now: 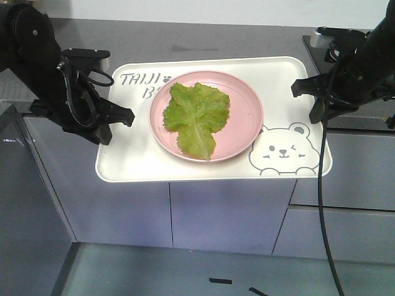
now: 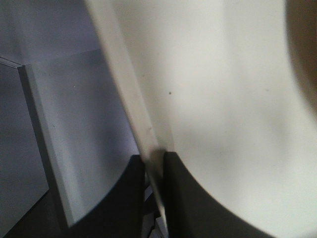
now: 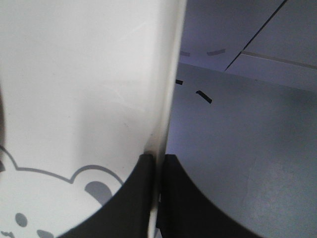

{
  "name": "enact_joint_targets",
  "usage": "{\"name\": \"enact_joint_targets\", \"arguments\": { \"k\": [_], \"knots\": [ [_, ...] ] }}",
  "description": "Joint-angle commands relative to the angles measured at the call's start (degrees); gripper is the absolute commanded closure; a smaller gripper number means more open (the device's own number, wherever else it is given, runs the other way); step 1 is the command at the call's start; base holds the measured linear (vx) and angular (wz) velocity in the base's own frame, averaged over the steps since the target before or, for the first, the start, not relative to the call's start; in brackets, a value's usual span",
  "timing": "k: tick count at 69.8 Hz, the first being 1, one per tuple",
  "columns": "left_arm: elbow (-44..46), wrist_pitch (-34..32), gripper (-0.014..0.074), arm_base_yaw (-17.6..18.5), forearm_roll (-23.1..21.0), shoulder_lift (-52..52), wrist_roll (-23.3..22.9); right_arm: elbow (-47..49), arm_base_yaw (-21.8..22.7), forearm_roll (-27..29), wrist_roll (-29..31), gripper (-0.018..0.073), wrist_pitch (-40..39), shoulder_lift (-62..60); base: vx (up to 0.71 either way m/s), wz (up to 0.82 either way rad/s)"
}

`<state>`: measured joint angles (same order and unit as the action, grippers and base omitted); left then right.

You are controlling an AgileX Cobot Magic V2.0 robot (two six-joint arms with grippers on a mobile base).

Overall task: Transfer vegetables to tray and serve
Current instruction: 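Drive the base toward another counter while holding the tray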

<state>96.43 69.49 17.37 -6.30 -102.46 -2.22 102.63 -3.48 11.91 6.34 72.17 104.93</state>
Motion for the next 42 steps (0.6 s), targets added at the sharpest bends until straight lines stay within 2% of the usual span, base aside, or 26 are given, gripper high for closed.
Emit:
{"name": "enact_joint_targets", "arguments": {
  "k": [1, 42],
  "knots": [
    [1.76, -2.82, 0.0602, 0.95, -4.09, 3.39, 1.45, 1.6, -0.38, 3.84, 1.38, 0.0569, 1.3, -3.47, 0.0, -0.07],
    [1.76, -2.77, 0.0602, 0.95, -4.09, 3.39, 1.45, 1.6, -0.38, 3.84, 1.38, 0.0569, 1.3, -3.47, 0.01, -0.07]
  ]
}}
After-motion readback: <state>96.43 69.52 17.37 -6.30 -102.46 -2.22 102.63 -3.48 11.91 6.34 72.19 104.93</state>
